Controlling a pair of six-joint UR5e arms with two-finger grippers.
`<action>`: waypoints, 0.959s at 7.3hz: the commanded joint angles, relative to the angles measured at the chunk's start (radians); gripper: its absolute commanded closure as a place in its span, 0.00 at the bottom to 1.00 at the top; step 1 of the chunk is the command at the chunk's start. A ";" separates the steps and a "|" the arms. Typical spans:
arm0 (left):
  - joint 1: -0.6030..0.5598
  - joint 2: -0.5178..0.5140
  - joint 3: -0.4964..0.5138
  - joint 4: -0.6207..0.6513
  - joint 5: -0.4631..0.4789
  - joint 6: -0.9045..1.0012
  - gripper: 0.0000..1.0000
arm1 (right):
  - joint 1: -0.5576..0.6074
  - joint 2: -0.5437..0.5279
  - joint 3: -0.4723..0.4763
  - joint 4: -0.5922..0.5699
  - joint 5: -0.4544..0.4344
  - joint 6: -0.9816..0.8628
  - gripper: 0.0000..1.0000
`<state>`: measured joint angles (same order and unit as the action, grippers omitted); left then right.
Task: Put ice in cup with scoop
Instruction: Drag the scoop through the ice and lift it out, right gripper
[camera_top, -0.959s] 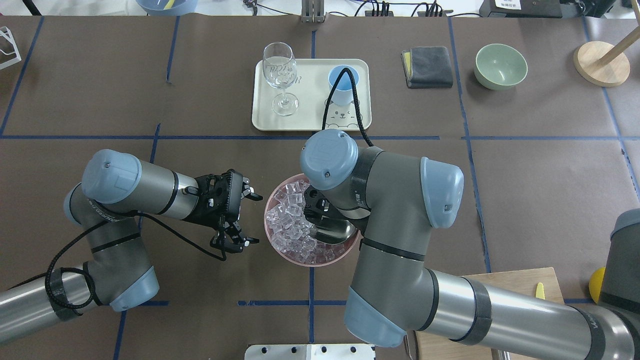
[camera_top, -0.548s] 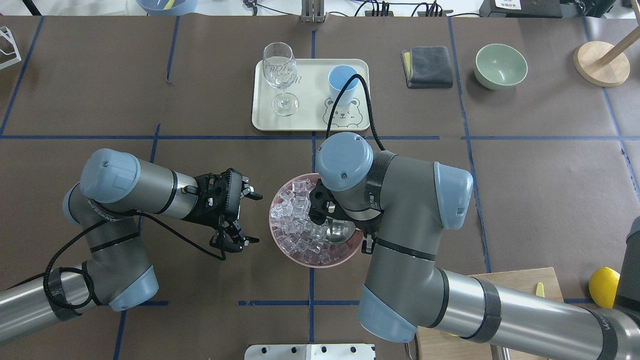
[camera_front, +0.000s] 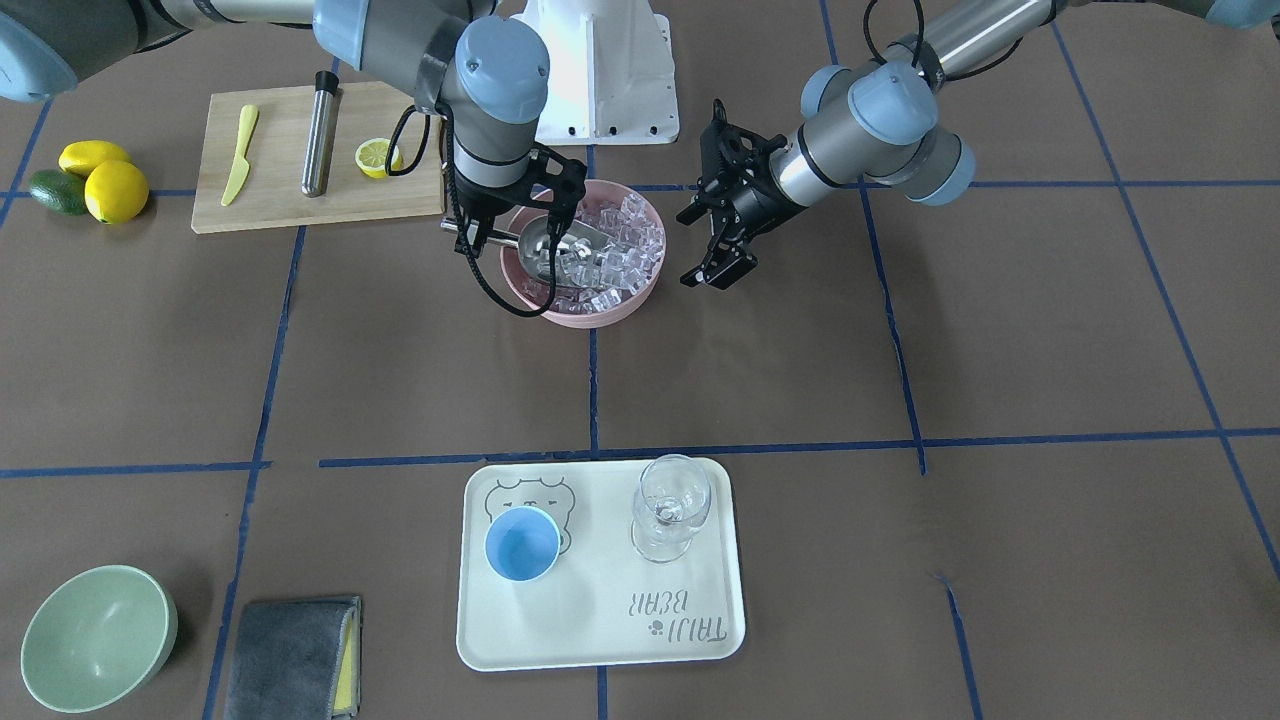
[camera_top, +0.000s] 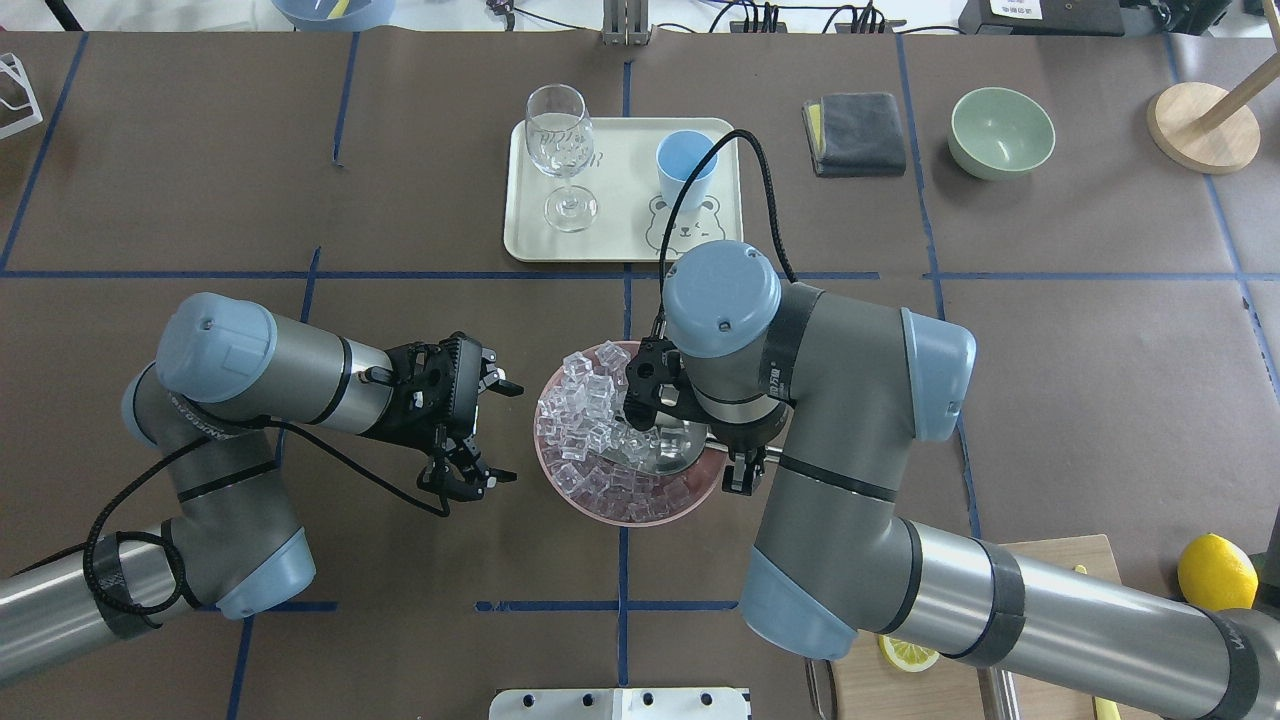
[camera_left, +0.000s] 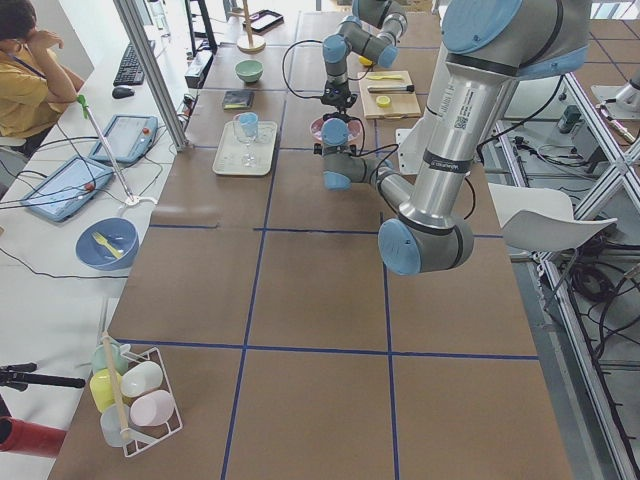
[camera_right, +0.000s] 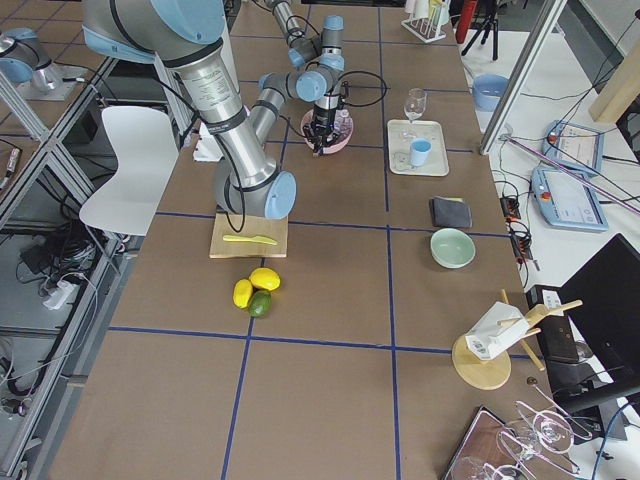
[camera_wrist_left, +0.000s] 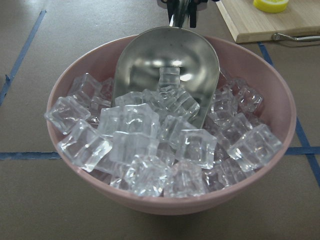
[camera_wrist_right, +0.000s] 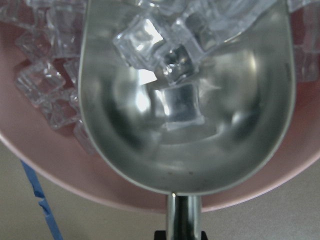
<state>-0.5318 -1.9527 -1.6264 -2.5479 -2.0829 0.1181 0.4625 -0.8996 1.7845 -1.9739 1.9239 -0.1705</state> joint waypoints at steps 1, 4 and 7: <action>-0.002 -0.002 -0.015 0.020 0.000 0.000 0.00 | 0.013 -0.031 0.027 0.092 0.032 0.008 1.00; -0.002 -0.002 -0.018 0.020 0.000 0.000 0.00 | 0.018 -0.051 0.067 0.093 0.029 0.009 1.00; -0.004 0.001 -0.020 0.020 0.000 0.000 0.00 | 0.019 -0.065 0.128 0.092 0.030 0.028 1.00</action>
<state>-0.5350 -1.9526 -1.6447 -2.5280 -2.0832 0.1181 0.4813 -0.9565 1.8777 -1.8810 1.9531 -0.1552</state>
